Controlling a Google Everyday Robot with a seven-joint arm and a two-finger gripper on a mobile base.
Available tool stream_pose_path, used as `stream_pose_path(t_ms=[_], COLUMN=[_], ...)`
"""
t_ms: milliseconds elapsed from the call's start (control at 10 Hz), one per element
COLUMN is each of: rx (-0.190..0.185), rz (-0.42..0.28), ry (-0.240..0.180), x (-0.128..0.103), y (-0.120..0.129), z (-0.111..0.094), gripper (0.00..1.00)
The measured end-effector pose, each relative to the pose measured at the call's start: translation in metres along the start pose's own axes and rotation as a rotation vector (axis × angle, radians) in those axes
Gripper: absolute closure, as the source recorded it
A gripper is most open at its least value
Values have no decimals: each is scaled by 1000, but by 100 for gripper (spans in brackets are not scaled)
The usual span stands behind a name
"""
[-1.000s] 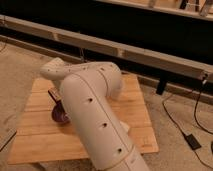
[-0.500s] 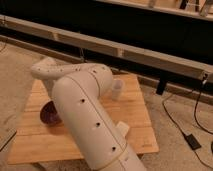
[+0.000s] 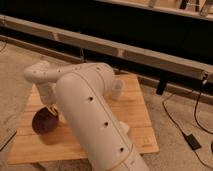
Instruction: Drag the ceramic bowl in a circle
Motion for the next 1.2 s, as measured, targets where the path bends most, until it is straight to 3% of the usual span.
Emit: stream_pose_path(t_ms=[700,900,1200], rx=[-143,-250,-346], rz=[74,75,70], ry=[18,31,42], x=[17,19,21], y=[-23,-20,-30], z=[12,12,15], gripper=[97,76,44])
